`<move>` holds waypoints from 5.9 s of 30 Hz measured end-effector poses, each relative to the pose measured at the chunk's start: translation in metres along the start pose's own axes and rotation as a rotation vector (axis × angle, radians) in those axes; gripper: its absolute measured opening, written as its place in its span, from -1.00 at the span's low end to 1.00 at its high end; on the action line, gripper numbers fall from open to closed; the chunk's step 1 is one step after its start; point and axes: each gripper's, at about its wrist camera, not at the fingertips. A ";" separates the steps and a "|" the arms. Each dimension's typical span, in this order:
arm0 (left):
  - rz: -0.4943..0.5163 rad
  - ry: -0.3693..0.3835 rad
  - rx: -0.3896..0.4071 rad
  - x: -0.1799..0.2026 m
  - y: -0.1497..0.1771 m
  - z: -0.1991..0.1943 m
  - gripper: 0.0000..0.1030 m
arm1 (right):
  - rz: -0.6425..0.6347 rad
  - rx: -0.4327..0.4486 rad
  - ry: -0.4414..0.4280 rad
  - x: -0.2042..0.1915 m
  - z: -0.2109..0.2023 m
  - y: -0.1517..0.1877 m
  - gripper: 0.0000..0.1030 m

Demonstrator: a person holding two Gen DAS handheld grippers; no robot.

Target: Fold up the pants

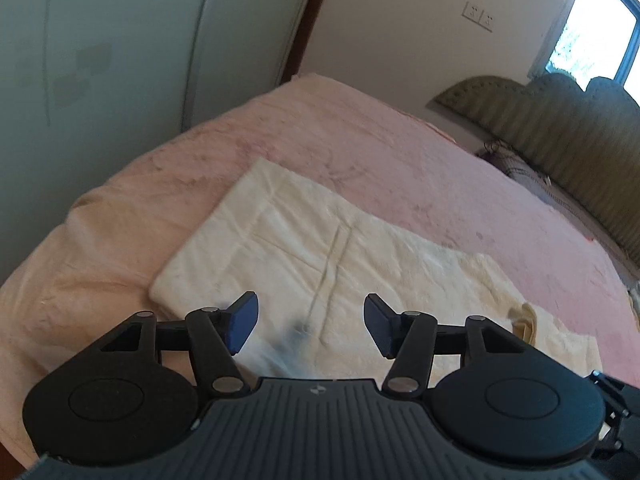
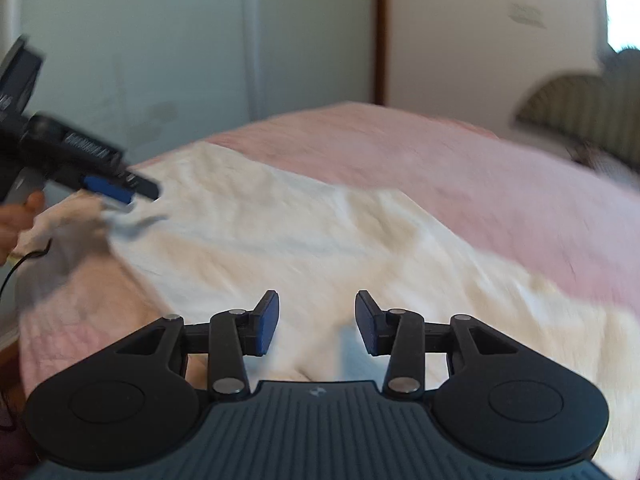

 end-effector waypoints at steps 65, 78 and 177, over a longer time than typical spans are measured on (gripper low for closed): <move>0.378 0.193 0.233 0.204 0.027 -0.032 -0.69 | 0.007 0.262 -0.304 0.070 0.008 -0.054 0.18; 0.586 0.417 0.135 0.348 0.110 0.009 -0.60 | 0.094 0.252 -0.024 0.168 -0.092 0.028 0.19; 0.934 0.519 -0.098 0.293 0.187 0.036 -0.54 | 0.576 0.187 0.291 0.141 -0.153 0.084 -0.50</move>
Point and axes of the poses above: each gripper's, at about its wrist camera, not at the fingertips, and z roughly the way its jaws point, x to its right, y to its underside, and after that the axes turned 2 degrees about x, right-handed
